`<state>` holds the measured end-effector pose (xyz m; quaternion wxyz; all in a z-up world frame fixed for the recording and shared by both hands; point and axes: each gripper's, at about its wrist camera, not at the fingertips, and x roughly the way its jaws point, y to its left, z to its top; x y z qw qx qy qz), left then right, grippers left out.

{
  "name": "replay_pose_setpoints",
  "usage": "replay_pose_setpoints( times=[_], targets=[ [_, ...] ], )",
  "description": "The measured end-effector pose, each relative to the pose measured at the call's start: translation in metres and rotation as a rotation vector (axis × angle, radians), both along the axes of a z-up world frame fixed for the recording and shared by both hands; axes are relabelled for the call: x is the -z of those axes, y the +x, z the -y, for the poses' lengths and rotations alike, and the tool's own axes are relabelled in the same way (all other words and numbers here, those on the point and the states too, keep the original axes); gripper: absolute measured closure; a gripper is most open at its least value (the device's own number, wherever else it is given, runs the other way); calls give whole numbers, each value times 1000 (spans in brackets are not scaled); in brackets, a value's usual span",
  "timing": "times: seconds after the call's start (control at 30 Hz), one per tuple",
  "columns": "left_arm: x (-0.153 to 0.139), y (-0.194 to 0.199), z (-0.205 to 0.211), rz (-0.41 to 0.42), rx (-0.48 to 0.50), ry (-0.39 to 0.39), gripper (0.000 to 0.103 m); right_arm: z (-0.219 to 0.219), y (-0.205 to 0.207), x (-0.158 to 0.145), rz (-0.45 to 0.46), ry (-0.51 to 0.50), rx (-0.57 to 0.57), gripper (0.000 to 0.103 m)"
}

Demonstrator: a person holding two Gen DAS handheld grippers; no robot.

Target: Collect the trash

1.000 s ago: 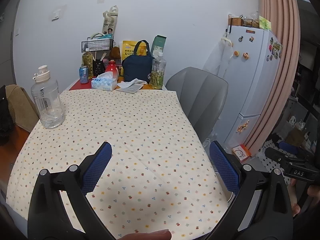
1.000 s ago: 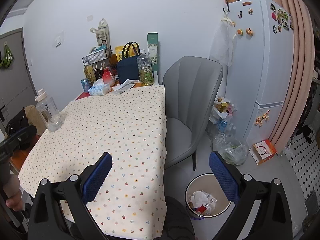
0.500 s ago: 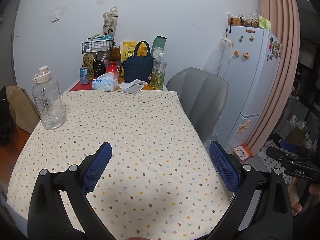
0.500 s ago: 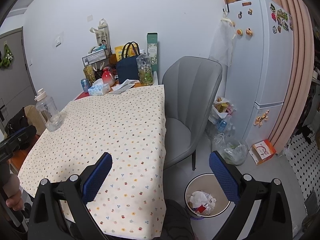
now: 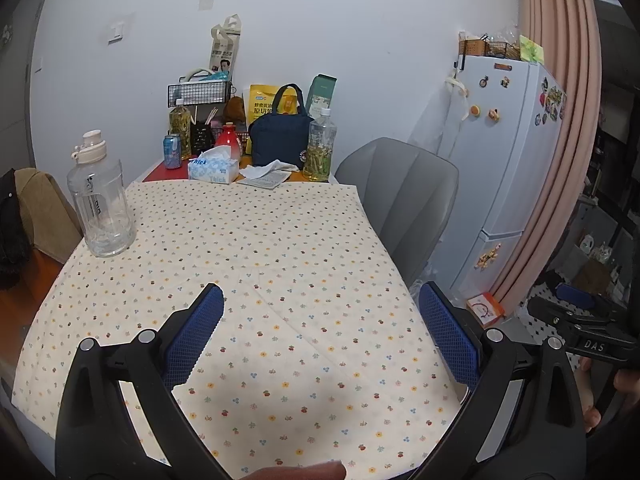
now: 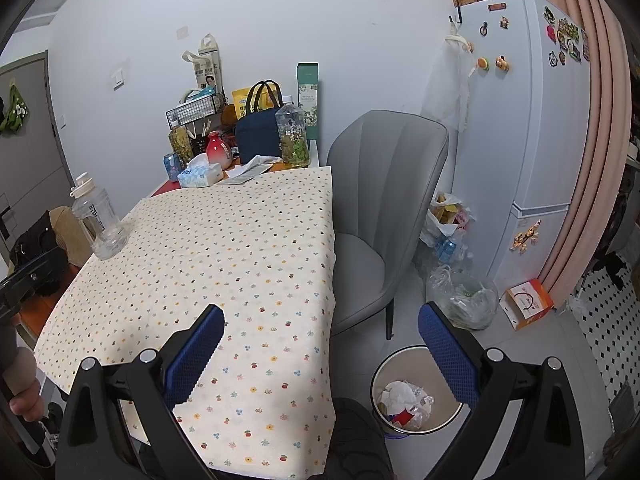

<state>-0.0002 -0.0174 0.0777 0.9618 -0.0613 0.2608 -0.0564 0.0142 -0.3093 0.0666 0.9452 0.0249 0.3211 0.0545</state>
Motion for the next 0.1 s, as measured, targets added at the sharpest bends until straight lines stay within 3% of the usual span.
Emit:
replay_pose_setpoints(
  times=[0.1],
  targets=[
    [2, 1, -5, -3, -8, -11, 6, -2, 2, 2, -7, 7, -11, 8]
  ],
)
